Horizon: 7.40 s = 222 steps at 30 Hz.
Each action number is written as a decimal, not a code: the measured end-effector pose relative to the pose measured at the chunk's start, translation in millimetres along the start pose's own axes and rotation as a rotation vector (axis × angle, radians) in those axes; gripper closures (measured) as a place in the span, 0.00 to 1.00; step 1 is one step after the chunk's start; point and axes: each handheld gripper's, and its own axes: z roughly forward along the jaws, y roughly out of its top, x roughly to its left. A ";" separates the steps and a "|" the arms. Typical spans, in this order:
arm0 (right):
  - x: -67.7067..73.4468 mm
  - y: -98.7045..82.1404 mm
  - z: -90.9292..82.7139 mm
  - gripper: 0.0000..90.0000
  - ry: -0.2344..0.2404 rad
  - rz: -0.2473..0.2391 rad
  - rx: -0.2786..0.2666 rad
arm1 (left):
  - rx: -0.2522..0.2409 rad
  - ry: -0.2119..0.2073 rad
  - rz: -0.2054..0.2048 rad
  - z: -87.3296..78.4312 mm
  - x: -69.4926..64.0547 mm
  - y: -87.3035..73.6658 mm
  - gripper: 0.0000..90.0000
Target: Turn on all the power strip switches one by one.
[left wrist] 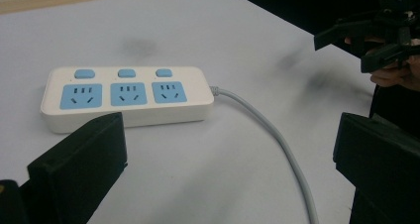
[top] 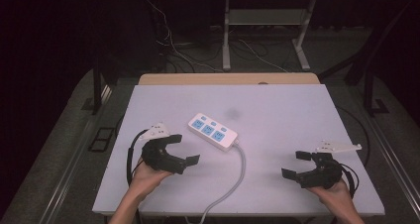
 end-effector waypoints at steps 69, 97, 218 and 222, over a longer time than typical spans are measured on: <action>-5.2 -1.0 -1.5 0.01 -0.004 0.010 -0.003 | 0.257 -0.025 0.116 87.7 30.5 108.1 0.03; -6.2 -0.6 -0.2 0.01 0.001 0.011 0.000 | 0.346 -0.015 0.129 137.9 37.7 102.4 0.50; -7.2 -0.4 -1.5 0.01 0.013 0.012 -0.017 | 0.407 -0.043 0.037 153.9 67.3 82.3 1.00; -7.7 -0.4 -1.3 0.01 0.012 0.011 -0.016 | 0.396 -0.036 0.043 147.3 68.2 89.1 1.00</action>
